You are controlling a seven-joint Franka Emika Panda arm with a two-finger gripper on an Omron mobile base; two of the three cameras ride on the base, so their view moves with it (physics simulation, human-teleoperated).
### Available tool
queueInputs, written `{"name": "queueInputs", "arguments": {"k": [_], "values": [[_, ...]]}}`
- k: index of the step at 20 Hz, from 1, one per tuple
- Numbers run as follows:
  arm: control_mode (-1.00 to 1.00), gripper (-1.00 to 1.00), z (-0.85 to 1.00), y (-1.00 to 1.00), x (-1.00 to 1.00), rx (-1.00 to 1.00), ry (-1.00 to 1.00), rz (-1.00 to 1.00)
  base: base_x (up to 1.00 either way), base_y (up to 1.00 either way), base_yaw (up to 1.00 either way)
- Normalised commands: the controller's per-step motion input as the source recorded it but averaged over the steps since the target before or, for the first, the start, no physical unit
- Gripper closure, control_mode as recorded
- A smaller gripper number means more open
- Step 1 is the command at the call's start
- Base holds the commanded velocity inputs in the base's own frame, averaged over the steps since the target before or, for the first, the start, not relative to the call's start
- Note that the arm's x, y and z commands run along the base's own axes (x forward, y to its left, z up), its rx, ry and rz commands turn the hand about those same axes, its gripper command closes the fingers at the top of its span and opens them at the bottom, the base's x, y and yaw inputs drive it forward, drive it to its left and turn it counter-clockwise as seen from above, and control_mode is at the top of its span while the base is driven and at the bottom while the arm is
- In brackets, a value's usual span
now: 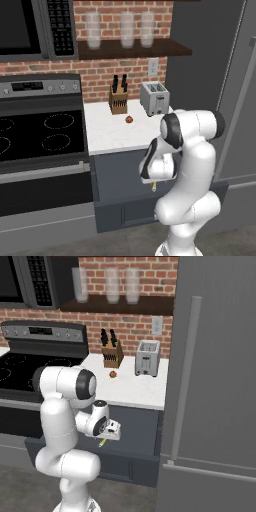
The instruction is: Pick the dish brush from the drawer and place it on the counter.
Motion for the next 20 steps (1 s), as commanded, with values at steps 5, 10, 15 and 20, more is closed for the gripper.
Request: {"name": "queueInputs", "arguments": {"k": [5,10,15,20], "values": [[-1.0,-1.0,-0.01,0.02,0.23,0.0,-0.07,0.0,0.0,0.0,0.0],[-1.0,-1.0,0.0,0.01,0.37,0.0,-0.01,0.0,0.0,0.0,0.0],[-1.0,-1.0,-0.1,0.02,0.28,0.0,0.0,0.0,0.0,0.0,0.0],[-1.0,-1.0,-0.23,0.0,0.03,0.0,0.0,0.0,0.0,0.0,0.0]]}}
